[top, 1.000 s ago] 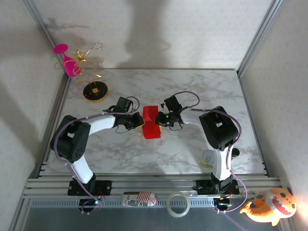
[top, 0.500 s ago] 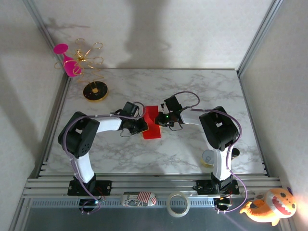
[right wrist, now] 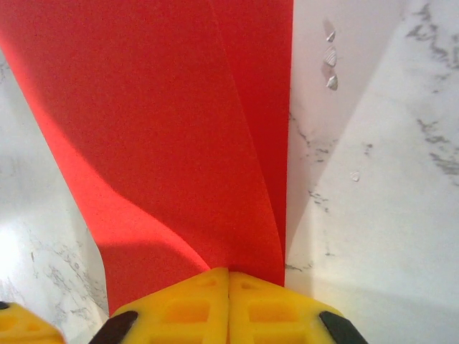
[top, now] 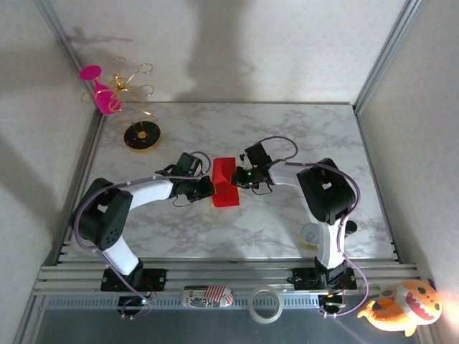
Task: Fold a paper plane with a square sheet of paper (pick it up from the middle)
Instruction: First fold in half a square sheet of paper at the center of the table.
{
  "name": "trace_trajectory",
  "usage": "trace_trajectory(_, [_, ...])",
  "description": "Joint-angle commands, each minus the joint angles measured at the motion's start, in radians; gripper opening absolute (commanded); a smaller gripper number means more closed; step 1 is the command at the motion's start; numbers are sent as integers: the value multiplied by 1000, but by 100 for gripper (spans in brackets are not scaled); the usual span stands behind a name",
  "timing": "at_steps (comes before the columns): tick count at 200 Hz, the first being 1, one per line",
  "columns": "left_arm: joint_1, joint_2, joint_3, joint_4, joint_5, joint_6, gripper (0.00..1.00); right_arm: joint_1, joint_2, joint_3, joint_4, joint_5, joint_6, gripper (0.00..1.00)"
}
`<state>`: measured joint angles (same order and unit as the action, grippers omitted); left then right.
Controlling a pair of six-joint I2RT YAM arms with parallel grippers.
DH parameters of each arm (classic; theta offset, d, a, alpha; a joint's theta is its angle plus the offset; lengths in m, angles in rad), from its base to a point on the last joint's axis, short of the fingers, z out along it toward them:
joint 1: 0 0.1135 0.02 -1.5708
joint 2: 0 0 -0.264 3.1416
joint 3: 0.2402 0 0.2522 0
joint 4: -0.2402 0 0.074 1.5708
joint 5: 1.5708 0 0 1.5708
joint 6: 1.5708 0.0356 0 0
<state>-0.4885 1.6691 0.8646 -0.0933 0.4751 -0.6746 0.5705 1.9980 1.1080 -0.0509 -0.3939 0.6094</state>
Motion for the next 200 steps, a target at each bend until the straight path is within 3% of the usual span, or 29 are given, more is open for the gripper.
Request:
trace_trajectory(1, [-21, 31, 18, 94, -2, -63, 11, -4, 134, -86, -178, 215, -11, 8])
trace_trajectory(61, [-51, 116, -4, 38, 8, -1, 9, -4, 136, -91, -175, 213, -11, 8])
trace_trajectory(163, [-110, 21, -99, -225, -18, 212, 3, -4, 145, -92, -167, 221, -11, 8])
trace_trajectory(200, [-114, -18, -63, -323, -101, 248, 3, -4, 143, -93, -165, 219, -14, 8])
